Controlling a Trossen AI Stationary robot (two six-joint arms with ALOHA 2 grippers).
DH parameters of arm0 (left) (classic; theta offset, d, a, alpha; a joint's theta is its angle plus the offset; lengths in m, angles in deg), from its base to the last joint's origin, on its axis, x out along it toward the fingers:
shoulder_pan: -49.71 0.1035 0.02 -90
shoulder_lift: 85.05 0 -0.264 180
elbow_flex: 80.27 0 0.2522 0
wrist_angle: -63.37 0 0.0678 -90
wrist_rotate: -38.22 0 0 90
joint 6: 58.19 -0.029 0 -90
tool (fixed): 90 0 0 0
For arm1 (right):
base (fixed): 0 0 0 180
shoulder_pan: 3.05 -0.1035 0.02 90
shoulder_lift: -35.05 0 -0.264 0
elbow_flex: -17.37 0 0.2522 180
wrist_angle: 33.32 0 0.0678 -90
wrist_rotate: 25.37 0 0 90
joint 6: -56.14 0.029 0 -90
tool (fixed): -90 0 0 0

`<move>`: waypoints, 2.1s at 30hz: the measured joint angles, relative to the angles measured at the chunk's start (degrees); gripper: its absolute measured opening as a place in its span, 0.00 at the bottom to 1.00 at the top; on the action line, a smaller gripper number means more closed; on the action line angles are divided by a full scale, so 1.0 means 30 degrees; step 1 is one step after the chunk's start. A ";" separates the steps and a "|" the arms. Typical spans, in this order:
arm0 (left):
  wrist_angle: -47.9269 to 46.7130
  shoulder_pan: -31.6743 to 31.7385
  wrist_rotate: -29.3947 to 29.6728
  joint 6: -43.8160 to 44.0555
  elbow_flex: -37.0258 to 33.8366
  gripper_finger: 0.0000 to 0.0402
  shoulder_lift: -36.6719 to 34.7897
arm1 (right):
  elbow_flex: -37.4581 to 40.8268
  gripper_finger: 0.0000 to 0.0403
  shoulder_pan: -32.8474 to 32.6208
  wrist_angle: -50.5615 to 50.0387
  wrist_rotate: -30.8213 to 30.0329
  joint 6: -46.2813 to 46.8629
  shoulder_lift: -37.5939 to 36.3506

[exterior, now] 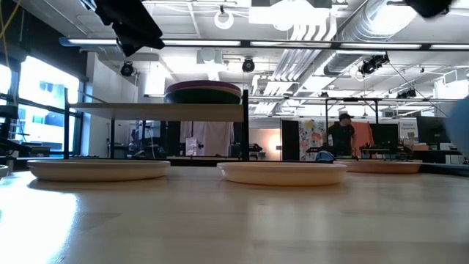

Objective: Place and stack plates onto a shelf
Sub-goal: Stack the blue plate on top the purple plate on the shelf

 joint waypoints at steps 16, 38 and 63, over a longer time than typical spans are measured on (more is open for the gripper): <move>0.0029 0.0022 0.0464 -0.1940 0.0000 0.24 0.0000 | -0.5398 0.00 0.0464 -0.5152 -0.4031 -0.2971 0.0000; -0.2013 0.1553 -0.2013 0.9766 0.0000 0.34 0.0000 | -0.5667 0.00 0.4784 -0.4873 -0.3777 -2.0121 0.0000; -0.1027 0.1239 -0.2754 1.8199 0.0000 0.32 0.2865 | -0.5667 0.00 0.6914 -0.2509 -0.3681 -3.8365 0.0000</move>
